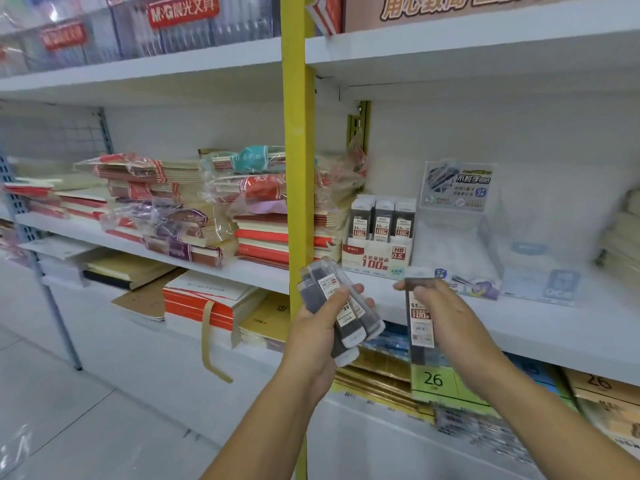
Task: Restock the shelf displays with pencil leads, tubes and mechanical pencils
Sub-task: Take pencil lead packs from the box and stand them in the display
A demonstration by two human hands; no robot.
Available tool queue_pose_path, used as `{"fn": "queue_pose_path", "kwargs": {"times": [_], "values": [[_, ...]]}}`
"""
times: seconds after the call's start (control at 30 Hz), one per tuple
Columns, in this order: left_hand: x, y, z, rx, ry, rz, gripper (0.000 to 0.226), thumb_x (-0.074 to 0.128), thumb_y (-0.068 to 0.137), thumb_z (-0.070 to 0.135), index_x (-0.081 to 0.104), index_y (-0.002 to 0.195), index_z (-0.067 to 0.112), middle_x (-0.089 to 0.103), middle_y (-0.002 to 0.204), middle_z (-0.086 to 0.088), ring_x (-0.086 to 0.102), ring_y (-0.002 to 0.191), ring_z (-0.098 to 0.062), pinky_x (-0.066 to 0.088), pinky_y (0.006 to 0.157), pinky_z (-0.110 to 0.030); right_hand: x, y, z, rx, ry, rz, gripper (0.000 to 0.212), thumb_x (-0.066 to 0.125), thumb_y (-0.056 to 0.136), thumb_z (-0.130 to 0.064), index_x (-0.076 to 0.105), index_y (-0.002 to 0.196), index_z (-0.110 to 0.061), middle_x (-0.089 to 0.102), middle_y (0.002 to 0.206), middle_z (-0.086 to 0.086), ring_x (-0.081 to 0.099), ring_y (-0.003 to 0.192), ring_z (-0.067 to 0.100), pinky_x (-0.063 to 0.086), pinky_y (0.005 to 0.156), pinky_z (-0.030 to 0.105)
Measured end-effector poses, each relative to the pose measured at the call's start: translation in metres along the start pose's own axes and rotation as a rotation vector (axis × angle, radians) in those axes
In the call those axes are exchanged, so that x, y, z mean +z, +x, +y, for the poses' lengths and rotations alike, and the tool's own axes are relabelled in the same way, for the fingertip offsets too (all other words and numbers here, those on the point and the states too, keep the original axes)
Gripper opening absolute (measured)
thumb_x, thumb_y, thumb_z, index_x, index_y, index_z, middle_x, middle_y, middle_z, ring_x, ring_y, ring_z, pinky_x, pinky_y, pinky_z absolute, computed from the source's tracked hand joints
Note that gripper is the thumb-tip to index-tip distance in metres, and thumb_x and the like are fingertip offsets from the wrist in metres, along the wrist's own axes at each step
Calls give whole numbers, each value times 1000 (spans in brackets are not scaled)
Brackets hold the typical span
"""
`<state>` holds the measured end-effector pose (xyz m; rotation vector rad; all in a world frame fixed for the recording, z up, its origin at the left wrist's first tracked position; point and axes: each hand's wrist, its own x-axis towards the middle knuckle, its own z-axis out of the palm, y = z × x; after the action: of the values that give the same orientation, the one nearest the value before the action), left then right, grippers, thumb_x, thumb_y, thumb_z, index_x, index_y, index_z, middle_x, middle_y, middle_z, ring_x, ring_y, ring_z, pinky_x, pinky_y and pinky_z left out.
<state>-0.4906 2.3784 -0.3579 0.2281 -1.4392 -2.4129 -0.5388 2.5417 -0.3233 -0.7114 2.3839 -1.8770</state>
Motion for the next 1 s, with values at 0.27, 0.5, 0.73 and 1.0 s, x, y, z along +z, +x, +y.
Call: {"fn": "queue_pose_path", "kwargs": {"times": [0.27,0.5,0.73,1.0], "values": [[-6,19,30,150,-9,26,17,66,94,31,78,85,39,79,98,-6,76,91,-23,57,84,-44,-22,99,-83,-451,-334,194,25,64,91,-22,50,107,-35,69,85,-15,66,73,-1,52,59,18],[-11,33,23,109,-91,-3,20,68,91,32,69,110,26,78,101,-8,76,92,-24,55,82,-43,-12,155,-66,-444,-707,150,28,68,87,-16,48,102,-28,65,89,-7,64,81,13,51,69,33],[-11,41,21,85,-181,-63,52,71,77,35,62,125,17,77,107,-12,74,99,-27,59,61,-29,-13,171,-44,-462,-1057,189,31,74,80,-36,56,104,-31,53,99,-3,46,99,18,41,78,34],[-6,38,17,46,-194,-76,48,72,73,35,66,118,20,77,105,-12,75,94,-26,62,66,-35,-11,118,-39,-589,-834,307,27,51,95,-33,65,117,-25,50,94,-13,48,99,12,35,77,24]]}}
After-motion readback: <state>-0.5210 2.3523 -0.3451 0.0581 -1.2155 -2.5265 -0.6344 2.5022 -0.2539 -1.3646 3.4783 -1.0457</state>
